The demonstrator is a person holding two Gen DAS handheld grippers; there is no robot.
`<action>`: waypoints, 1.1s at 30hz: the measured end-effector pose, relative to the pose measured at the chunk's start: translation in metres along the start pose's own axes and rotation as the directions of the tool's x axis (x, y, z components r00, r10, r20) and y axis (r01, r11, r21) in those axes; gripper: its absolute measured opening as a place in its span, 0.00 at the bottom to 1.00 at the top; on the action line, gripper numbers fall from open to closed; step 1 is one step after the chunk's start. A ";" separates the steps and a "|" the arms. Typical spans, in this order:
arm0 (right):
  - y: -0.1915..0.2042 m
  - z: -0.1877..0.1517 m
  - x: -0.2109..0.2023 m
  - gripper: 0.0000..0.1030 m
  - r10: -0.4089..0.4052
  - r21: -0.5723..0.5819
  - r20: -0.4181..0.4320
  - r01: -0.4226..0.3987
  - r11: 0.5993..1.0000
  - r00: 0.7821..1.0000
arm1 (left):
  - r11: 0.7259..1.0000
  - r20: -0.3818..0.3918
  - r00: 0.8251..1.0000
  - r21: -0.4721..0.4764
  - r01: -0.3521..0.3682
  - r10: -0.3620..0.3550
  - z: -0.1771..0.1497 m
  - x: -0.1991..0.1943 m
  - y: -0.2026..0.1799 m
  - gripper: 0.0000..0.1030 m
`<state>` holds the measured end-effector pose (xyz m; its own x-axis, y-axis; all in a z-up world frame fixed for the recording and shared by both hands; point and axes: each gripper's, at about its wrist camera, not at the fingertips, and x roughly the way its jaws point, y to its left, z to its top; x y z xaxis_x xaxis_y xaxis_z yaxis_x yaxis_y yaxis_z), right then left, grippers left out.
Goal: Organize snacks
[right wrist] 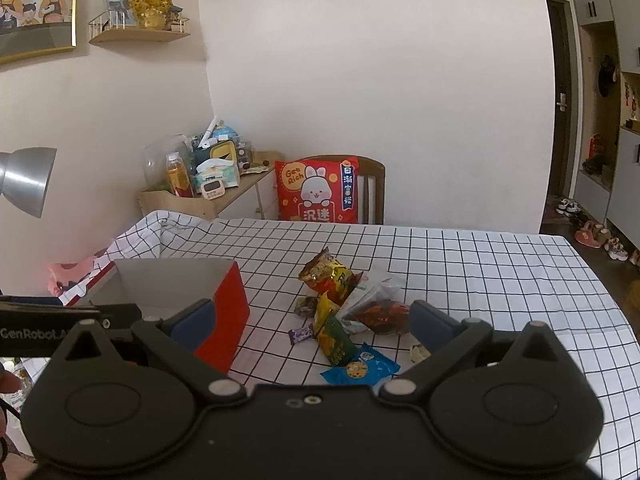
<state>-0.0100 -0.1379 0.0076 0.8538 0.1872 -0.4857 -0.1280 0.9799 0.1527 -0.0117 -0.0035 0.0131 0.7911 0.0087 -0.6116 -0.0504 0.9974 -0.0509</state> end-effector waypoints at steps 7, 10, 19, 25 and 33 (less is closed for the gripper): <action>-0.001 0.000 0.000 1.00 0.001 0.002 0.002 -0.001 1.000 1.000 | 1.000 0.000 1.000 -0.001 0.001 -0.001 0.000 0.001 -0.001 0.97; -0.004 0.000 0.000 1.00 0.001 0.006 0.003 -0.001 1.000 1.000 | 1.000 -0.002 1.000 0.001 0.001 -0.001 0.000 0.003 -0.003 0.97; -0.013 -0.001 0.004 1.00 0.005 0.011 -0.011 -0.005 1.000 1.000 | 1.000 -0.032 0.999 0.004 0.004 -0.004 0.001 0.014 -0.015 0.97; -0.025 -0.004 0.007 1.00 0.013 0.014 -0.028 -0.013 1.000 1.000 | 1.000 -0.060 0.998 0.013 0.010 -0.009 -0.001 0.026 -0.027 0.97; -0.045 -0.007 0.017 0.99 0.025 0.019 -0.054 -0.024 1.000 0.998 | 0.999 -0.121 0.993 0.044 0.019 -0.014 -0.004 0.051 -0.050 0.97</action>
<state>0.0065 -0.1786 -0.0132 0.8217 0.2151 -0.5278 -0.1386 0.9737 0.1809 0.0285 -0.0535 -0.0185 0.7120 -0.0137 -0.7020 -0.0080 0.9996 -0.0275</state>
